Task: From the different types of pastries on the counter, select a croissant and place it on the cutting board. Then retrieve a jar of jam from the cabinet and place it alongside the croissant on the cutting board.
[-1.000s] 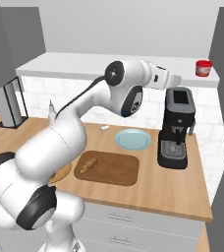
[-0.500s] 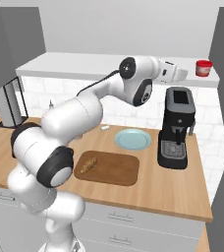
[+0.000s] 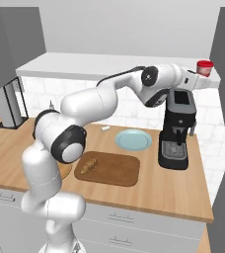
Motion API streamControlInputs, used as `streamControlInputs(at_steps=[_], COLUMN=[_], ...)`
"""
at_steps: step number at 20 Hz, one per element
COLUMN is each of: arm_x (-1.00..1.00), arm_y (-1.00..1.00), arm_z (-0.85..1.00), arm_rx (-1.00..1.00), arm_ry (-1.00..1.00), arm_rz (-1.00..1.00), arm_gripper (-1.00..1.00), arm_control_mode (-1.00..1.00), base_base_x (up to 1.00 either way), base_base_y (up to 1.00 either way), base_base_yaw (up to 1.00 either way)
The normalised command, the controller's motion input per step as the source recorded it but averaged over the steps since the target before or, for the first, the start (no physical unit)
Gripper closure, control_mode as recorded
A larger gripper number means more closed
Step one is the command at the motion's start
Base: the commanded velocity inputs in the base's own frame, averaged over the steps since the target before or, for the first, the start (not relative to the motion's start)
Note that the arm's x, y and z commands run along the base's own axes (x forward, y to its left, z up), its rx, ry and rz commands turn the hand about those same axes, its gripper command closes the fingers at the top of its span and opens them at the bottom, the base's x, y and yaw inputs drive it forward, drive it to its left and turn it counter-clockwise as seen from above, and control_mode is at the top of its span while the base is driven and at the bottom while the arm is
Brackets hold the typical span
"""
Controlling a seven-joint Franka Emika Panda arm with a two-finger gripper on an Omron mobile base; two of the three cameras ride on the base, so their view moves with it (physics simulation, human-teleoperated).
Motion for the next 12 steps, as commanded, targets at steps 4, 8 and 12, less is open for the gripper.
streamControlInputs(at_steps=[4,8,12], arm_x=[0.15,0.18,0.01], arm_y=[-0.06,-0.24,-0.07], arm_z=[-0.01,0.00,0.21], arm_rx=[0.00,0.00,0.00], arm_ry=[0.00,0.00,-0.02], arm_rz=[-0.01,0.00,-0.04], arm_gripper=[-1.00,-1.00,-1.00], arm_control_mode=[-1.00,-1.00,-1.00], base_base_x=[0.00,0.00,0.00], base_base_y=[0.00,0.00,0.00], base_base_yaw=[0.00,0.00,0.00])
